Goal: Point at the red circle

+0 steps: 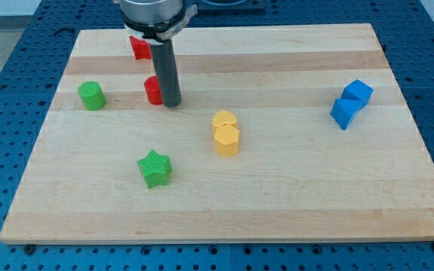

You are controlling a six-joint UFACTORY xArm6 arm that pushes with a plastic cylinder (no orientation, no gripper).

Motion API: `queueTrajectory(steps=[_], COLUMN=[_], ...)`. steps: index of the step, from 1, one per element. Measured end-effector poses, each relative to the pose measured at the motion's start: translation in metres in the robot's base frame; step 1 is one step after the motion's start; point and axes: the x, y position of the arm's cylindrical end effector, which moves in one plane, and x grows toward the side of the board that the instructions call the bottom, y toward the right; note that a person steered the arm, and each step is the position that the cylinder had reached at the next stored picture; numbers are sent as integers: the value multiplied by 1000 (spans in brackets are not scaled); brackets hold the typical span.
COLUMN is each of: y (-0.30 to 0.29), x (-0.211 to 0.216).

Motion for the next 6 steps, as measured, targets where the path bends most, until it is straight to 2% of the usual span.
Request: queueTrajectory(steps=[1,2,3,4,6], y=[-9,-6,18,15,-3], x=[-9,0,34,42,20])
